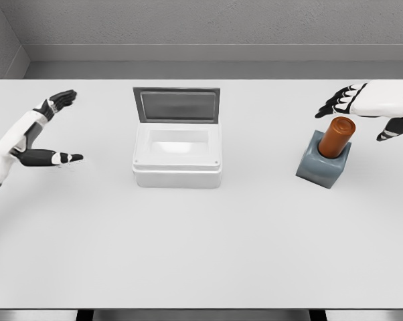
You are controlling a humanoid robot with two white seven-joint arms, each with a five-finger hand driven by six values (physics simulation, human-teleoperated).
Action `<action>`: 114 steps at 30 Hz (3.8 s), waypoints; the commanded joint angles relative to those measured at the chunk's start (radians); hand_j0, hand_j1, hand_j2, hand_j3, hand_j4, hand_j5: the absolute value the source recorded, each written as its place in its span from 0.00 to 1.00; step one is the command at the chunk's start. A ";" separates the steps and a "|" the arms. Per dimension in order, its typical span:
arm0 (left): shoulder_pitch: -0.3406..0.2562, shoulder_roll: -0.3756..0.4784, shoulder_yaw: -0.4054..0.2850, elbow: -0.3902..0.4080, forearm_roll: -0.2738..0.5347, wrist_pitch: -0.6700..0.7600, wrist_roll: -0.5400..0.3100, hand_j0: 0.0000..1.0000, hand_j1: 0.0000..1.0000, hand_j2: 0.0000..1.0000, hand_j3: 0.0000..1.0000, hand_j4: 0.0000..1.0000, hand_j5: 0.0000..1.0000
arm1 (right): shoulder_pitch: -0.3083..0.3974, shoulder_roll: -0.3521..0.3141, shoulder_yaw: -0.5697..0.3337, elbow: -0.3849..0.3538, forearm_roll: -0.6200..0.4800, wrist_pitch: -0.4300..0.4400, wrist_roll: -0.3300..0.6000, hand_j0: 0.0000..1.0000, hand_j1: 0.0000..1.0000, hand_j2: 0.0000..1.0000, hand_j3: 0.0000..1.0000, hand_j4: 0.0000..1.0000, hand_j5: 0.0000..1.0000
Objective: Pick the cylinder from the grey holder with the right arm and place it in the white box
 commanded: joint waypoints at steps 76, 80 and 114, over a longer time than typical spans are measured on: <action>-0.143 0.021 -0.209 0.103 0.171 0.134 -0.014 1.00 1.00 1.00 1.00 1.00 1.00 | 0.011 0.071 0.018 0.061 0.000 0.002 0.005 0.45 0.45 0.45 0.45 0.45 0.45; -0.140 0.021 -0.209 0.103 0.172 0.134 -0.014 1.00 1.00 1.00 1.00 1.00 1.00 | -0.008 0.071 0.017 0.061 0.000 0.002 0.005 0.44 0.44 0.44 0.44 0.44 0.44; -0.143 0.018 -0.211 0.105 0.166 0.132 -0.014 1.00 1.00 1.00 1.00 1.00 1.00 | -0.129 0.270 0.022 0.035 0.004 0.002 0.137 0.40 0.40 0.40 0.40 0.40 0.40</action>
